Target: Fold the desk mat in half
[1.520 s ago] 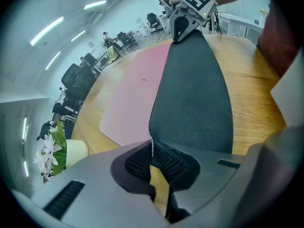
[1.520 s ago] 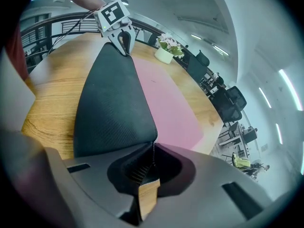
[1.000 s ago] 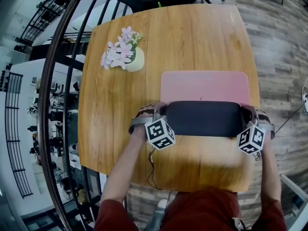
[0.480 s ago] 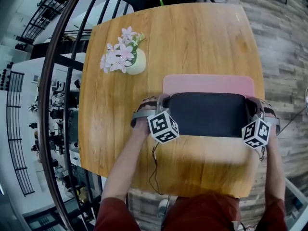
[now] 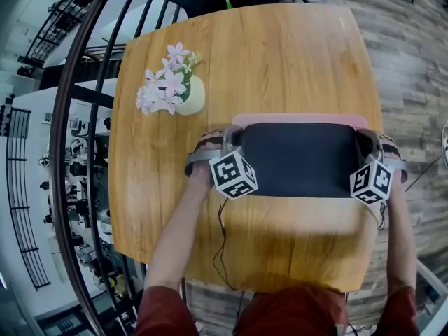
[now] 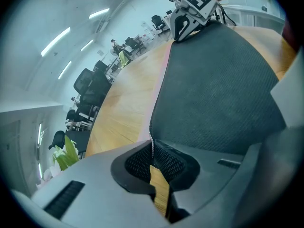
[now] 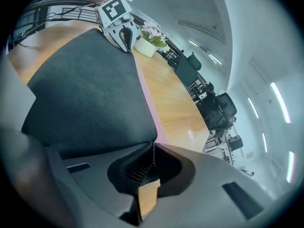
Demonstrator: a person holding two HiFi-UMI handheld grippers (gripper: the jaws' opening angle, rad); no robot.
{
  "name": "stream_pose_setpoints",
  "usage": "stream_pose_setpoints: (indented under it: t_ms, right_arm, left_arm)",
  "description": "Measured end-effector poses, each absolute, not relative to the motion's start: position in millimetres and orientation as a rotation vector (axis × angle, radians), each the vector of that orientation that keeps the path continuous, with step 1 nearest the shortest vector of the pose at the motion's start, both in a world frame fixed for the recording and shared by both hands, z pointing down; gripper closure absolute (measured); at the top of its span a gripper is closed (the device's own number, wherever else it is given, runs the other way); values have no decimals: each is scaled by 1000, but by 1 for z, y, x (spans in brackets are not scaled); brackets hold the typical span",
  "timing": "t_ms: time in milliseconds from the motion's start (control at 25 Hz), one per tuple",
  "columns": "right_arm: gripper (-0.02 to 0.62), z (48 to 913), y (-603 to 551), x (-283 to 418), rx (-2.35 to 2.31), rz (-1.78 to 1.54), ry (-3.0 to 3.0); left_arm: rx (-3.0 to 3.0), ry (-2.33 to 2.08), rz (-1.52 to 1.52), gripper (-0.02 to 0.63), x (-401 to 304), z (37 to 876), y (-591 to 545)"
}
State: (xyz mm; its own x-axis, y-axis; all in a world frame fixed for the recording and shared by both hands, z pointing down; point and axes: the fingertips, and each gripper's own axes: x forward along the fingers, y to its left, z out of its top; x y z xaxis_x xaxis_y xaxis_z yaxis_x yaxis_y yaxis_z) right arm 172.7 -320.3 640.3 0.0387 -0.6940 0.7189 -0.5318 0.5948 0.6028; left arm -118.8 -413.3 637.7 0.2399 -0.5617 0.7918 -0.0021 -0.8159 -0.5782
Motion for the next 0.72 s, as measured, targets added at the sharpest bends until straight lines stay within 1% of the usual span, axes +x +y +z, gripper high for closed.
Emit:
stream_pose_setpoints:
  t_ms: [720]
  right_arm:
    - [568, 640, -346, 180, 1063, -195, -1613]
  left_arm:
    - [-2024, 519, -1597, 574, -110, 639, -439]
